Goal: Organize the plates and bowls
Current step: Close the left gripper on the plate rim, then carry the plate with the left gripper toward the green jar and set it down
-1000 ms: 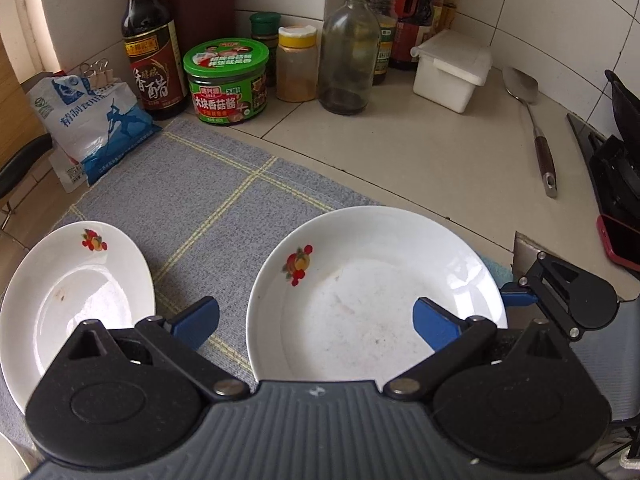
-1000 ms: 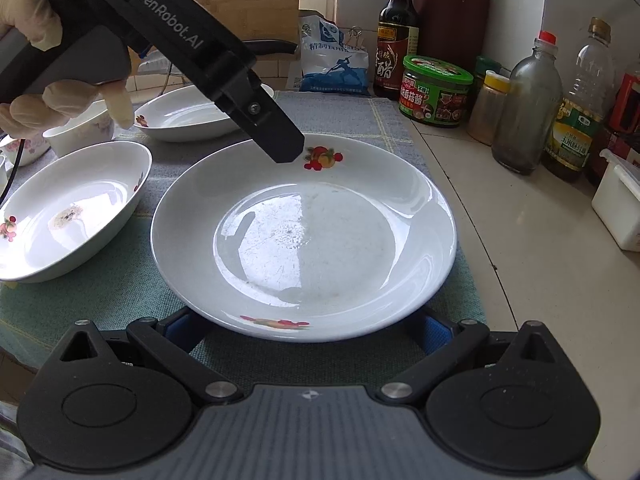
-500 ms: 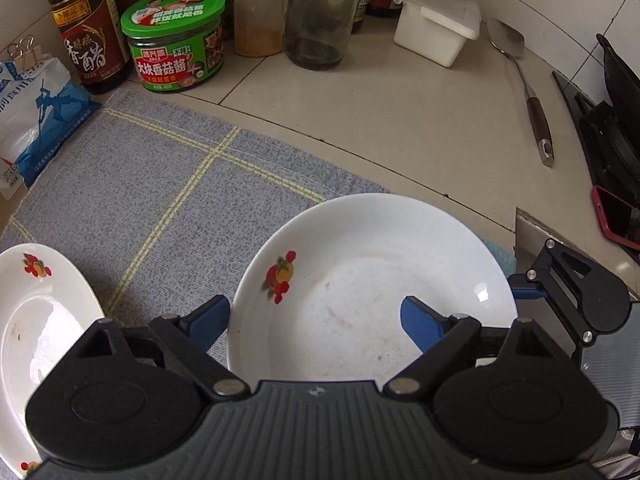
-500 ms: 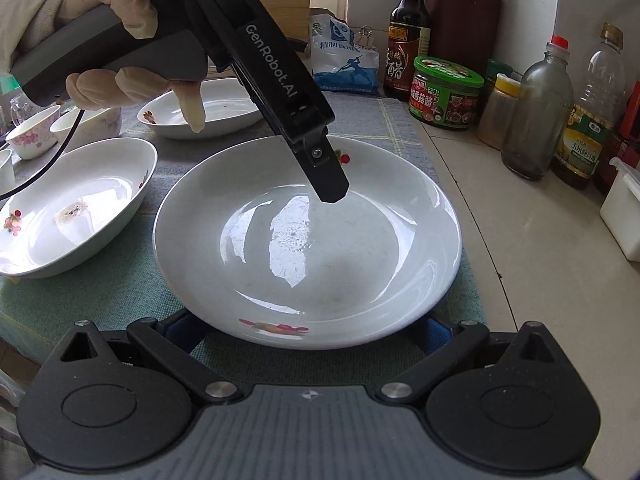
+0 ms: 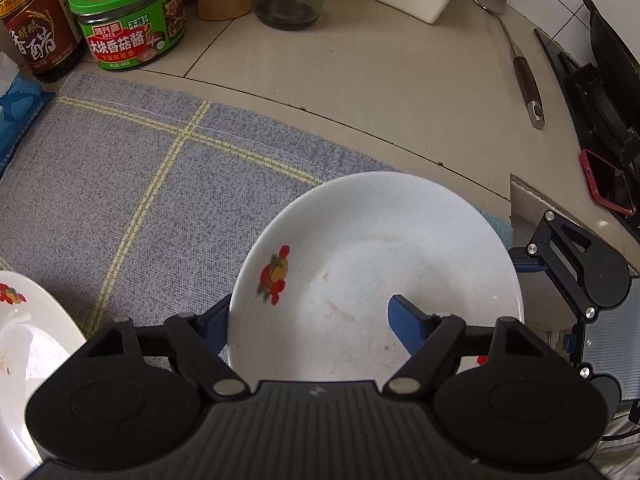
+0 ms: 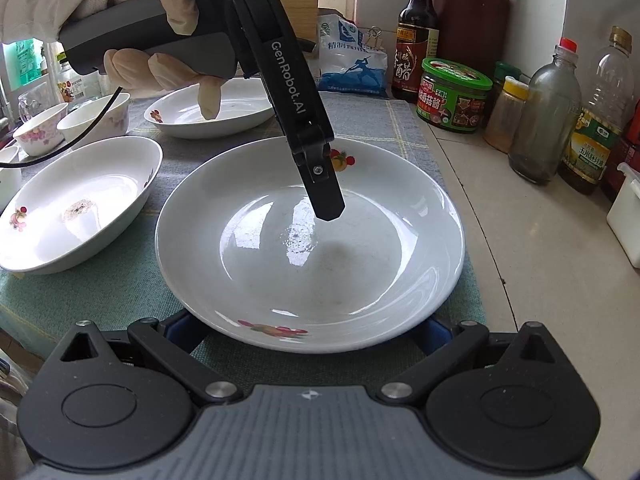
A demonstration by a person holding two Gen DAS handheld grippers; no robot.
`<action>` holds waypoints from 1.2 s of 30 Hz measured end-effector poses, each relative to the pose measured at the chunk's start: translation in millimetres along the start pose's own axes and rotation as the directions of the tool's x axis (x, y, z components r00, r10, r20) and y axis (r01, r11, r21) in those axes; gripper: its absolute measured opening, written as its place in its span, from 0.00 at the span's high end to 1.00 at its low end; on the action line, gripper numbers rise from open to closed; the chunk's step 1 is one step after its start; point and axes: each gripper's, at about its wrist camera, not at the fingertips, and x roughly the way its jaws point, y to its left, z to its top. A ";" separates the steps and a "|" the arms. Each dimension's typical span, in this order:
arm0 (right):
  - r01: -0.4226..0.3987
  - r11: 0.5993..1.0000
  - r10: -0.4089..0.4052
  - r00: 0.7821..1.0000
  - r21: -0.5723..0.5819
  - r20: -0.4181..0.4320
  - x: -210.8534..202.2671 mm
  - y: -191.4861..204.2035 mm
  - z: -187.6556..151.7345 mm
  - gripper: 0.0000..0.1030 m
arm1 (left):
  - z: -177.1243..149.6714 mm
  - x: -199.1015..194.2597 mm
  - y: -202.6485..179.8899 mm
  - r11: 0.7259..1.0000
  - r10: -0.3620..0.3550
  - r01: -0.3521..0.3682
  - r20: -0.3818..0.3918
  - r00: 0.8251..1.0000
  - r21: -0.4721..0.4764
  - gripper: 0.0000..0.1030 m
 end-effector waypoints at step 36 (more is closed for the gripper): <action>-0.044 0.995 0.042 0.999 -0.087 -0.029 36.7 -49.1 51.1 0.00 | 39.2 -21.0 45.8 0.994 0.046 -0.034 0.119 0.992 -0.099 0.23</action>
